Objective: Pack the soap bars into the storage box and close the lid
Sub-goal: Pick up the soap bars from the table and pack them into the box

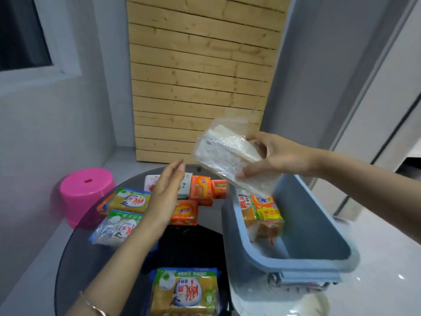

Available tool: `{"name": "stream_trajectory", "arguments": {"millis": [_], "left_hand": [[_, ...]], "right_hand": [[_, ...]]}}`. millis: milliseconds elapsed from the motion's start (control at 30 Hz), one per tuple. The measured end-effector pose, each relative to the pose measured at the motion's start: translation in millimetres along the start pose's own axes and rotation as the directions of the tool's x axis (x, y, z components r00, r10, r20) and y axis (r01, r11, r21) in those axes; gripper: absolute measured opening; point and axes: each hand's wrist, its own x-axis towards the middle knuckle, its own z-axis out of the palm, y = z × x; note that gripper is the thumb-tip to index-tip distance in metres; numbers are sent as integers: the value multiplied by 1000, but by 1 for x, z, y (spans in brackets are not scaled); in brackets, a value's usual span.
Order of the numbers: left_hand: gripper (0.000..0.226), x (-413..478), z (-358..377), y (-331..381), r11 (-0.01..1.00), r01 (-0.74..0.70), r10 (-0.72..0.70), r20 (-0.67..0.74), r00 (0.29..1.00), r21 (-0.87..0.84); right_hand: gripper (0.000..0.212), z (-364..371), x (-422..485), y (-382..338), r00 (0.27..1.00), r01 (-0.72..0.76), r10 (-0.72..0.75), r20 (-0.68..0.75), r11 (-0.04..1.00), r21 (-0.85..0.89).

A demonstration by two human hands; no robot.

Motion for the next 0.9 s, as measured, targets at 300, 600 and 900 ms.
{"name": "stream_trajectory", "arguments": {"millis": [300, 600, 900], "left_hand": [[43, -22, 68, -7, 980, 134, -69, 386, 920, -144], [76, -28, 78, -26, 973, 217, -166, 412, 896, -81], [71, -25, 76, -28, 977, 212, -186, 410, 893, -19]], "right_hand": [[59, -12, -80, 67, 971, -150, 185, 151, 965, -216], [59, 35, -67, 105, 947, 16, 156, 282, 850, -526], [93, 66, -44, 130, 881, 84, 274, 387, 712, -697]]}}
